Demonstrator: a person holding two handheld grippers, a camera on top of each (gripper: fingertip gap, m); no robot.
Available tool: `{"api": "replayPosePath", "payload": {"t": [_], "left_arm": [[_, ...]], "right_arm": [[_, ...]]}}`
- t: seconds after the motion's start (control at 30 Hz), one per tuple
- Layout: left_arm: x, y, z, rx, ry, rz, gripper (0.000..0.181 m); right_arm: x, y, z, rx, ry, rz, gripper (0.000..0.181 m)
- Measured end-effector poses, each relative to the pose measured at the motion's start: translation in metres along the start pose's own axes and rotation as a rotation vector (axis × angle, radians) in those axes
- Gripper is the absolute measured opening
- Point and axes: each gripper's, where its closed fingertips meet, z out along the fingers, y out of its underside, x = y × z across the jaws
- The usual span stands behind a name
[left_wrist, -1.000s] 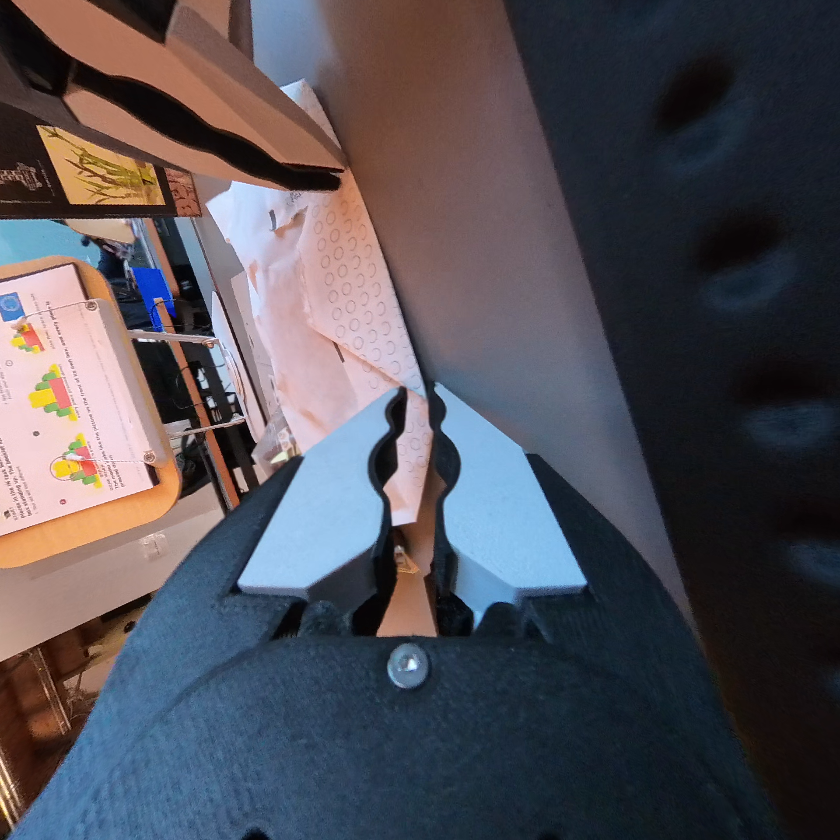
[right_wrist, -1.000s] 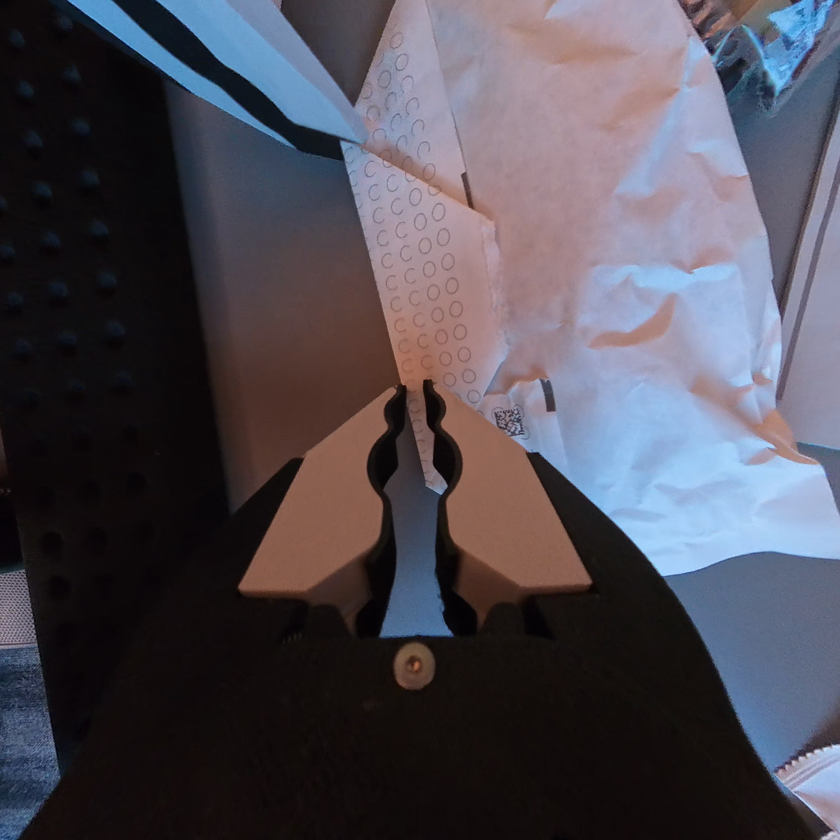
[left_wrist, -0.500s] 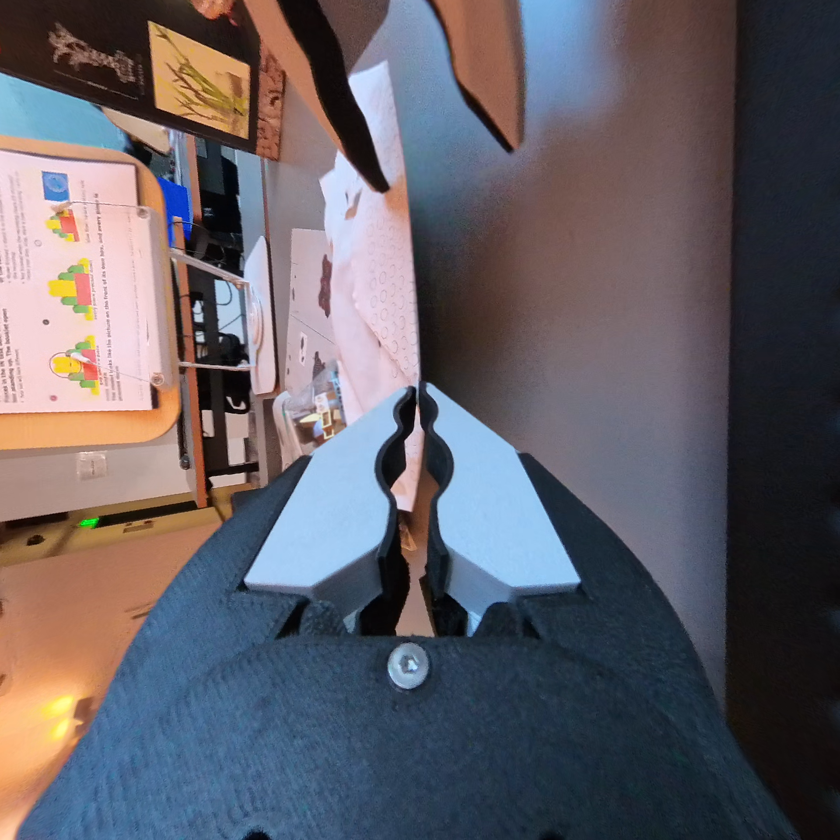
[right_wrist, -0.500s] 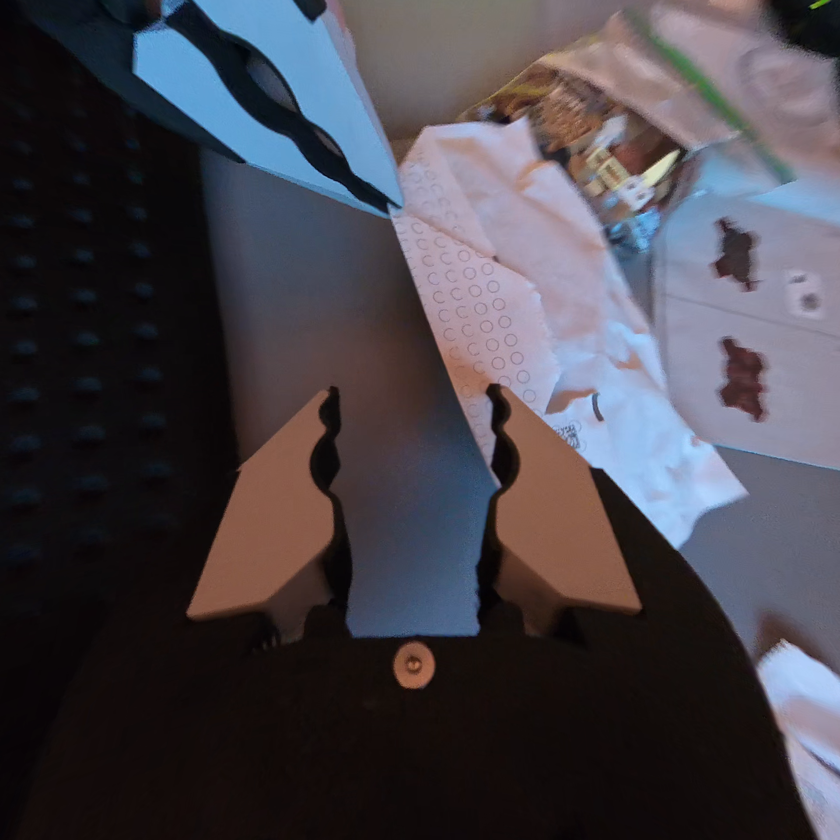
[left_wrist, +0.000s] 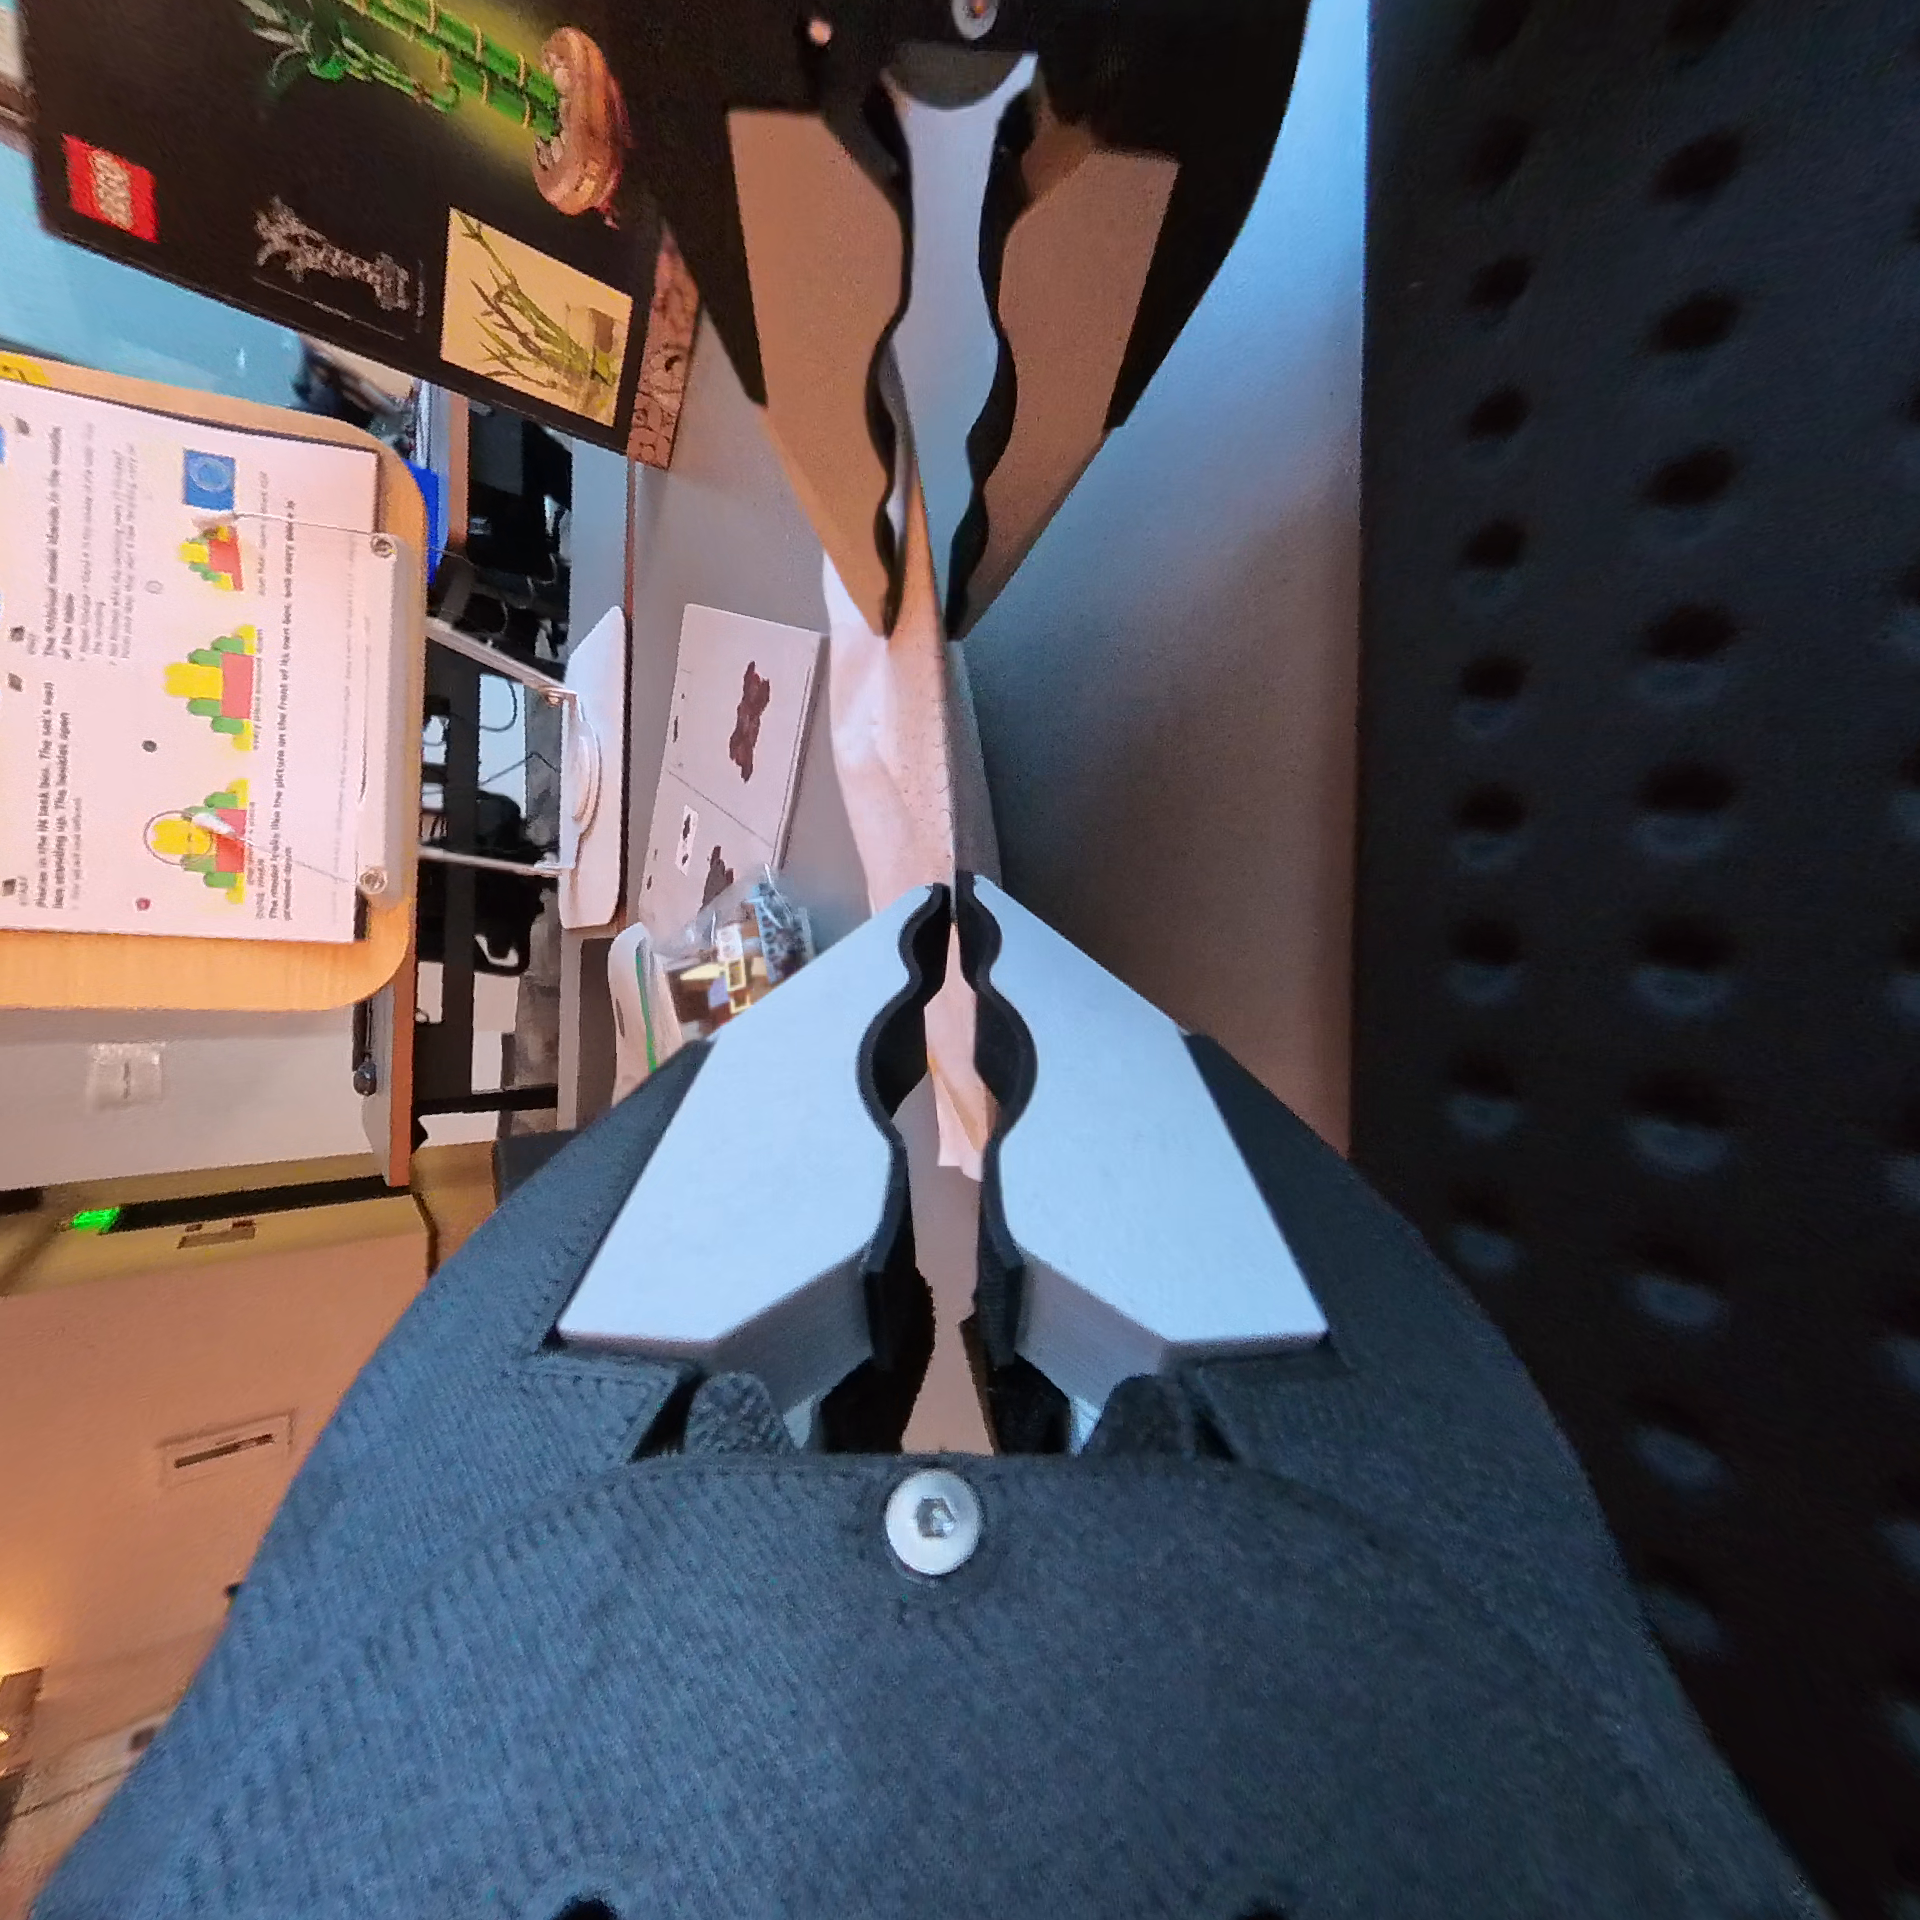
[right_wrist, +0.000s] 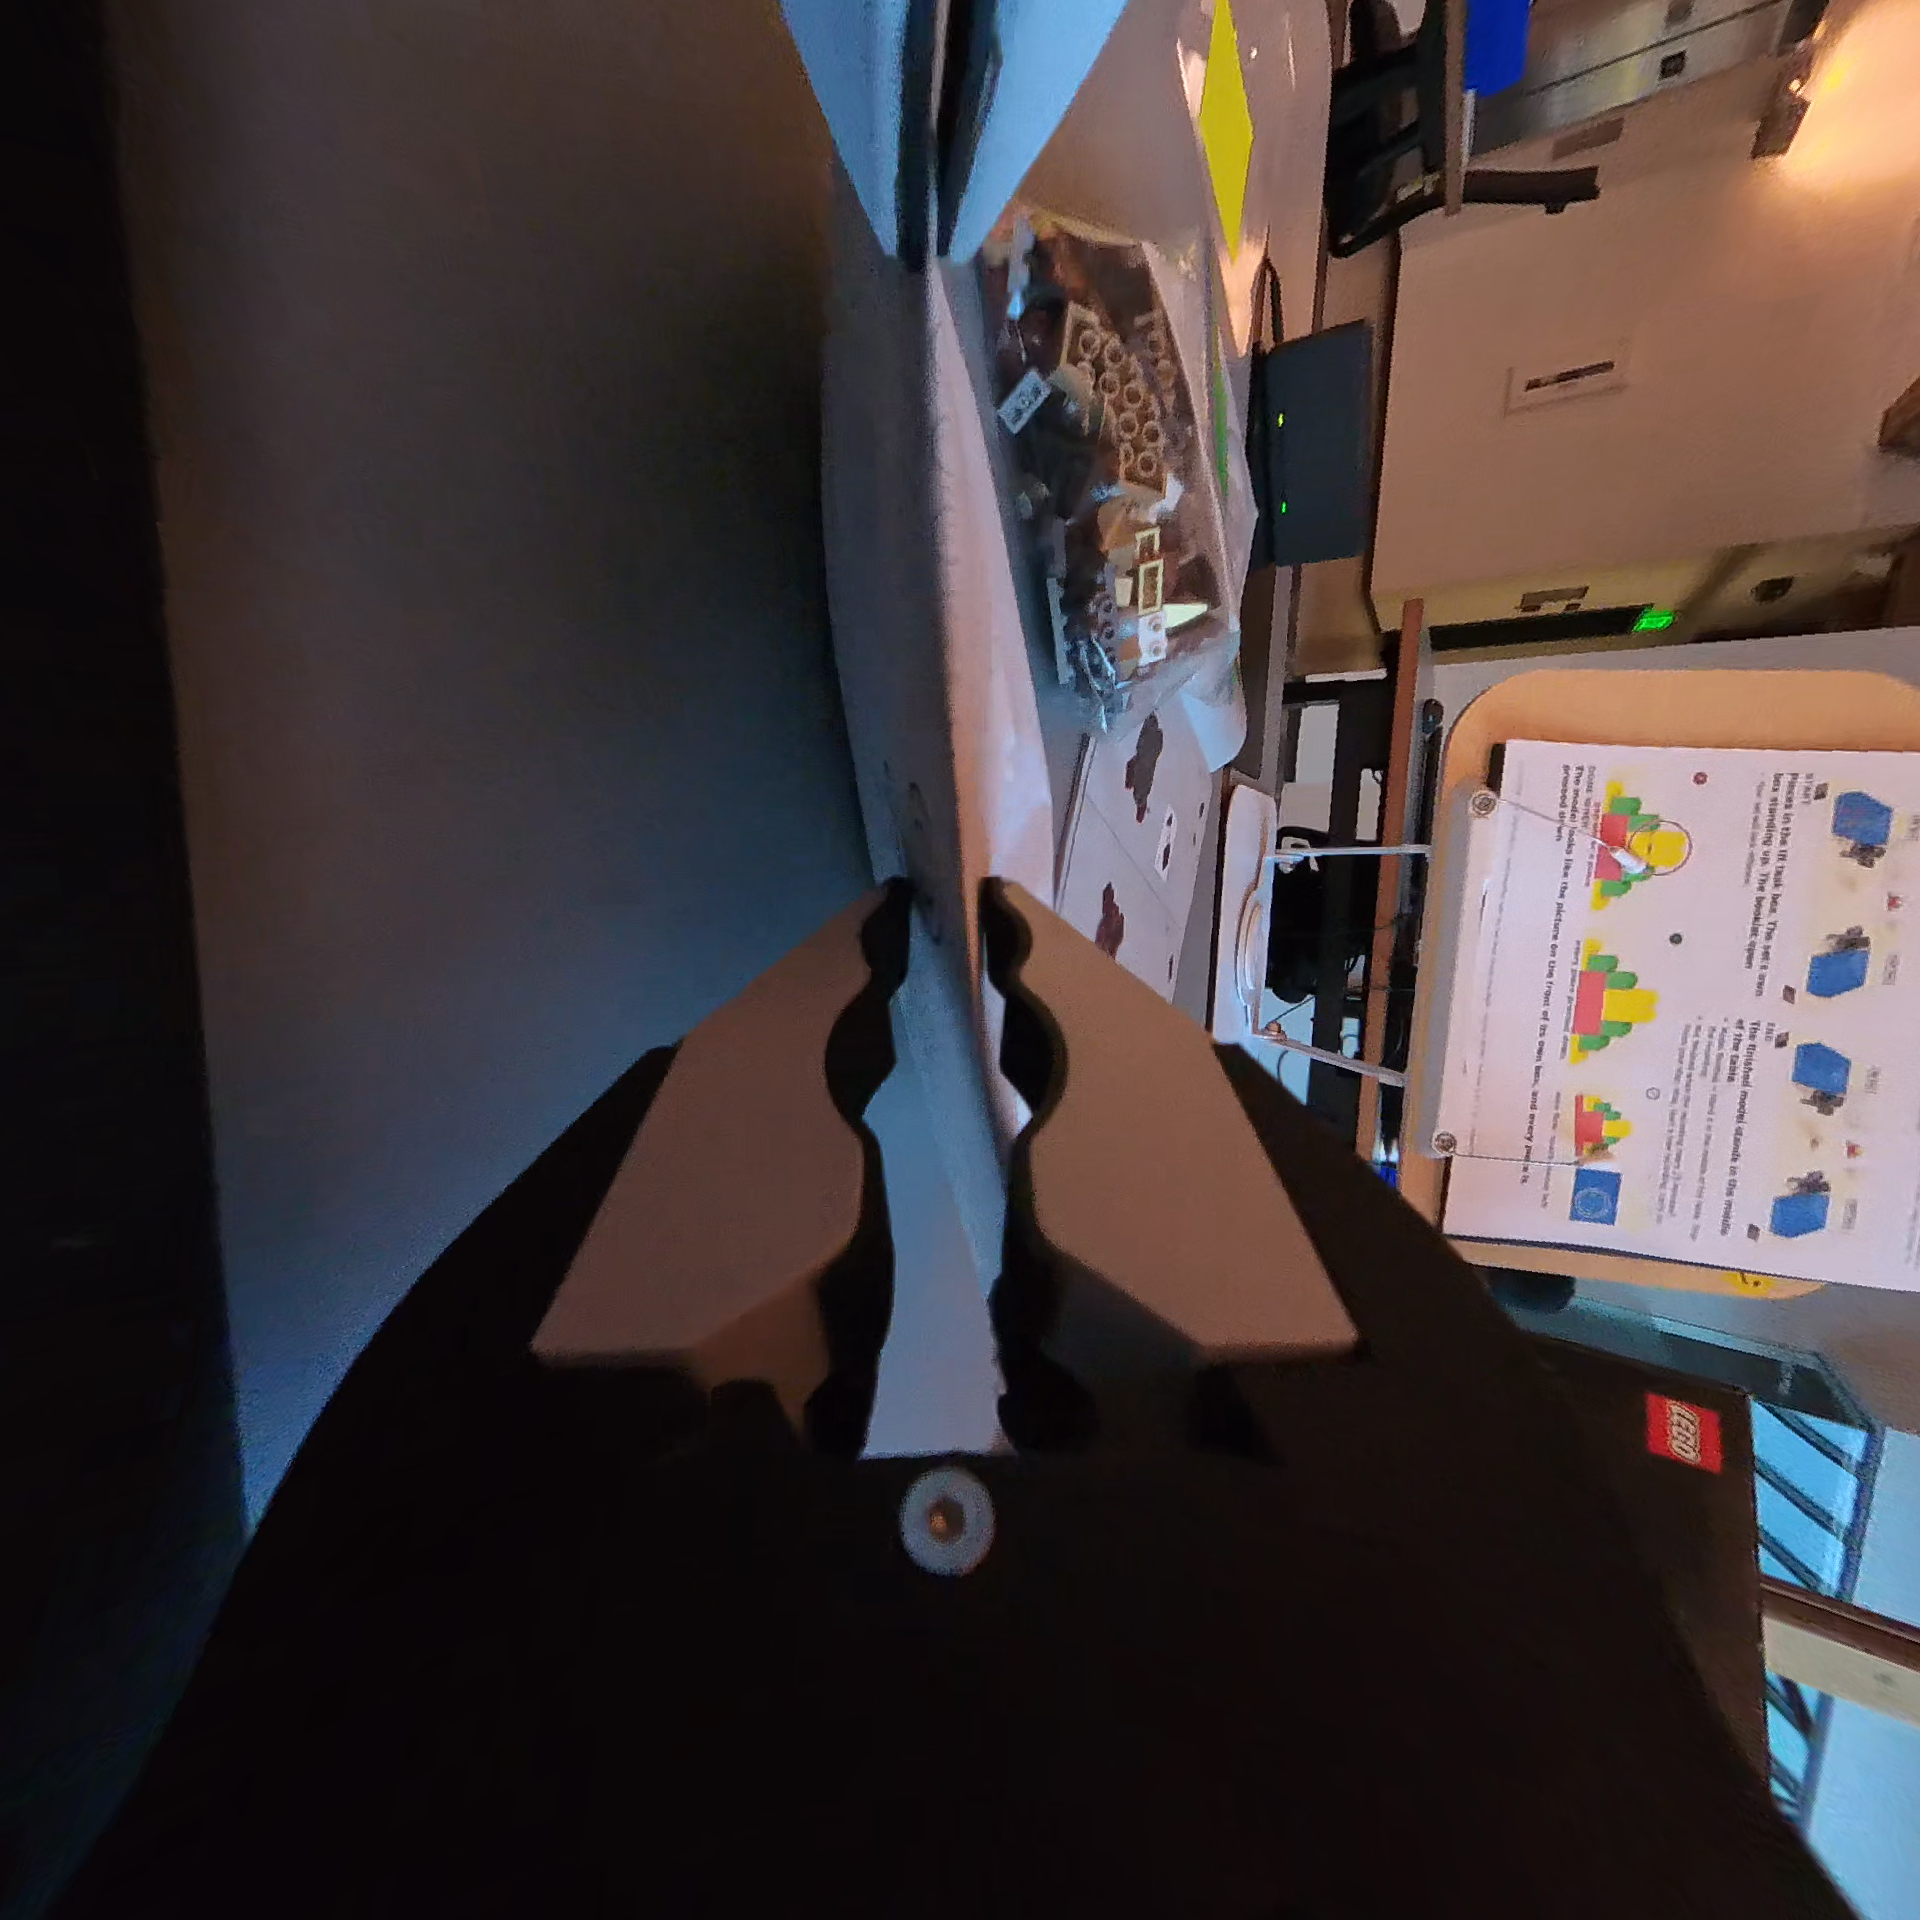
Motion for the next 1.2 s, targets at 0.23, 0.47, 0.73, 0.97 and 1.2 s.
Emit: {"api": "replayPosePath", "payload": {"t": [0.23,0.47,0.73,0.97,1.2], "left_arm": [[0.004,-0.022,-0.014,0.098,0.051,-0.182,0.034],[-0.010,-0.009,0.020,-0.047,0.053,-0.111,0.003],[-0.040,-0.018,0.016,-0.004,0.168,-0.194,0.001],[-0.071,-0.032,0.012,0.072,0.408,-0.355,0.000],[-0.054,-0.036,0.009,0.151,0.447,-0.333,0.000]], "right_arm": [[-0.004,-0.005,-0.008,-0.043,-0.096,0.113,0.011],[-0.001,-0.019,-0.020,-0.044,-0.209,0.265,0.012],[0.051,-0.032,-0.062,0.252,-0.433,0.688,0.006],[0.058,-0.019,-0.057,0.169,-0.593,0.676,0.000],[0.064,-0.013,-0.054,0.185,-0.516,0.529,0.043]]}}
